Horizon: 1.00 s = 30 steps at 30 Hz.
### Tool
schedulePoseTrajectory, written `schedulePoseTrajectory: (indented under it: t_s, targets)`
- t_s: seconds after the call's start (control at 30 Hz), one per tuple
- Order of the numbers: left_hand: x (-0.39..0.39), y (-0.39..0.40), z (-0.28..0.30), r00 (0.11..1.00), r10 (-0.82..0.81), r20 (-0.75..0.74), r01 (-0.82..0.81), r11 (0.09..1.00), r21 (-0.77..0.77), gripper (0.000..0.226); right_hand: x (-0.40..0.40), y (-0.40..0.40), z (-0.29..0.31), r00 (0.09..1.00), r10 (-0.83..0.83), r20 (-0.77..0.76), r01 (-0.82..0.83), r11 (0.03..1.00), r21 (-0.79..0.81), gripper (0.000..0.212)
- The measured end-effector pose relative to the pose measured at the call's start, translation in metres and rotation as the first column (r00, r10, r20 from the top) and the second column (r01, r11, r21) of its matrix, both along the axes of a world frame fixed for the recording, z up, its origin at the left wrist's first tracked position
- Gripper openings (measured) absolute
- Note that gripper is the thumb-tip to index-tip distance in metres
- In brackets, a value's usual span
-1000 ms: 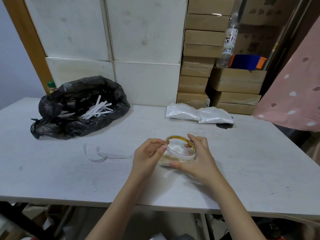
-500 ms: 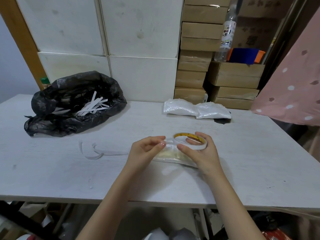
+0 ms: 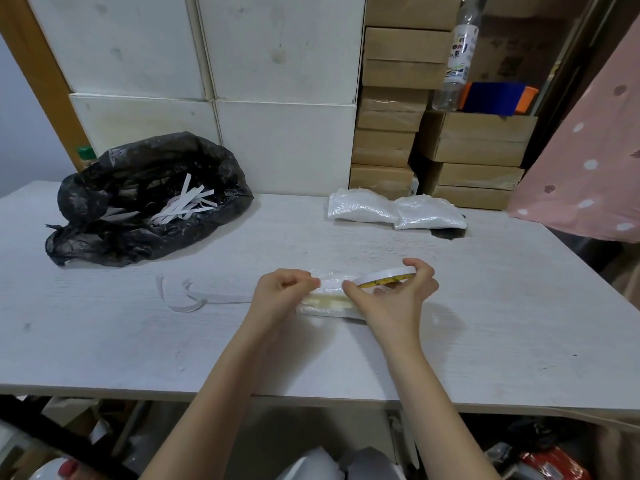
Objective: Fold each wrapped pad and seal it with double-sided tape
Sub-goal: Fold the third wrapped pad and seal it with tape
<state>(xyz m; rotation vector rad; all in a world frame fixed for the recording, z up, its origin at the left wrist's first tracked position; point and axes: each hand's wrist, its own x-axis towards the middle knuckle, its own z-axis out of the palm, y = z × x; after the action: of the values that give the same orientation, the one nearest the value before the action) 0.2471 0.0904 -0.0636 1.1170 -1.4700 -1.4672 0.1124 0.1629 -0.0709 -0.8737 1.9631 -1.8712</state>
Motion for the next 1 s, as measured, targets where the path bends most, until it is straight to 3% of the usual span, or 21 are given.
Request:
schedulePoseTrajectory:
  t_s: [0.2, 0.53, 0.8, 0.87, 0.9, 0.93, 1.0]
  targets:
    - [0.005, -0.003, -0.013, 0.999, 0.029, 0.036, -0.026, 0.998, -0.059, 0.009, 0.013, -0.002, -0.006, 0.984, 0.018, -0.176, -0.005, 0.997, 0.077, 0.081]
    - [-0.001, 0.002, -0.023, 0.962, 0.139, 0.234, -0.037, 0.919, -0.393, 0.03, 0.021, -0.007, -0.01, 0.923, -0.036, -0.383, 0.074, 0.994, 0.086, 0.089]
    - [-0.004, 0.01, -0.024, 0.953, 0.188, 0.236, -0.075, 0.904, -0.421, 0.023, 0.025, -0.014, -0.011, 0.852, 0.003, -0.523, 0.121, 0.972, 0.202, 0.089]
    - [-0.001, 0.011, -0.019, 0.969, 0.171, 0.18, -0.094, 0.924, -0.371, 0.077, 0.025, -0.013, -0.011, 0.843, 0.012, -0.537, 0.124, 0.968, 0.216, 0.088]
    - [0.0, 0.011, -0.017, 0.966, 0.167, 0.195, -0.088, 0.929, -0.359, 0.089, 0.025, -0.013, -0.01, 0.843, 0.021, -0.538, 0.121, 0.966, 0.227, 0.088]
    - [0.0, 0.013, -0.017, 0.961, 0.168, 0.22, -0.077, 0.925, -0.372, 0.087, 0.025, -0.012, -0.01, 0.845, 0.029, -0.533, 0.118, 0.964, 0.239, 0.087]
    - [0.0, 0.015, -0.02, 0.943, 0.218, 0.252, -0.107, 0.914, -0.39, 0.061, 0.024, -0.011, -0.007, 0.854, 0.036, -0.52, 0.118, 0.958, 0.26, 0.085]
